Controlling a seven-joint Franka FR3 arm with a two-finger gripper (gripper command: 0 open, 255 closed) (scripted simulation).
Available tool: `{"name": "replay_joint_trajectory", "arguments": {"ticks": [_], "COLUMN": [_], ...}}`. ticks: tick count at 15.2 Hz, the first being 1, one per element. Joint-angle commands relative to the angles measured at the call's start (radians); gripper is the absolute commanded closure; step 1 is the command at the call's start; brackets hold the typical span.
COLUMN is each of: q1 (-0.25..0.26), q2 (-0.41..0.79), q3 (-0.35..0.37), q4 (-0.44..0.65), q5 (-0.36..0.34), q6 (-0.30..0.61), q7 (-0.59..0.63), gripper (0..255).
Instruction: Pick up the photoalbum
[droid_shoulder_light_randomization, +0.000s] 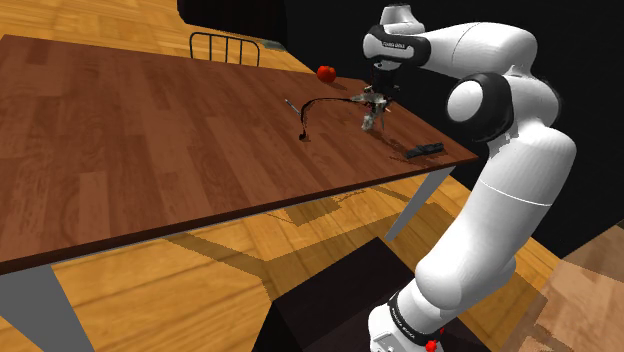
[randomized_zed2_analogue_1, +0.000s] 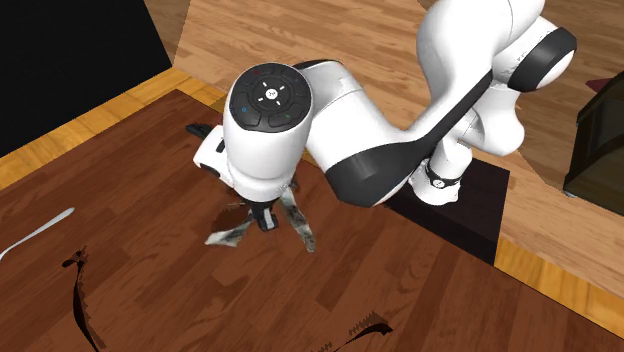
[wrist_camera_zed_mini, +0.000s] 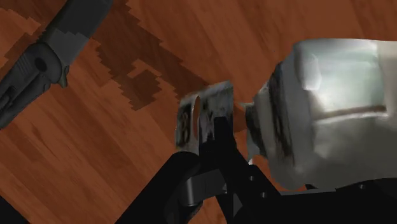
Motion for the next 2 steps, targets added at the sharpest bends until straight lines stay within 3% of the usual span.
{"name": "replay_joint_trajectory", "arguments": {"ticks": [1, 2], "q1": [0.0, 0.0], "q2": [0.003, 0.003], "q3": [0.0, 0.0], "q4": [0.021, 0.022], "q5": [0.002, 0.002], "q6": [-0.018, -0.018], "q7": [-0.005, -0.005], "gripper": [255, 255]}}
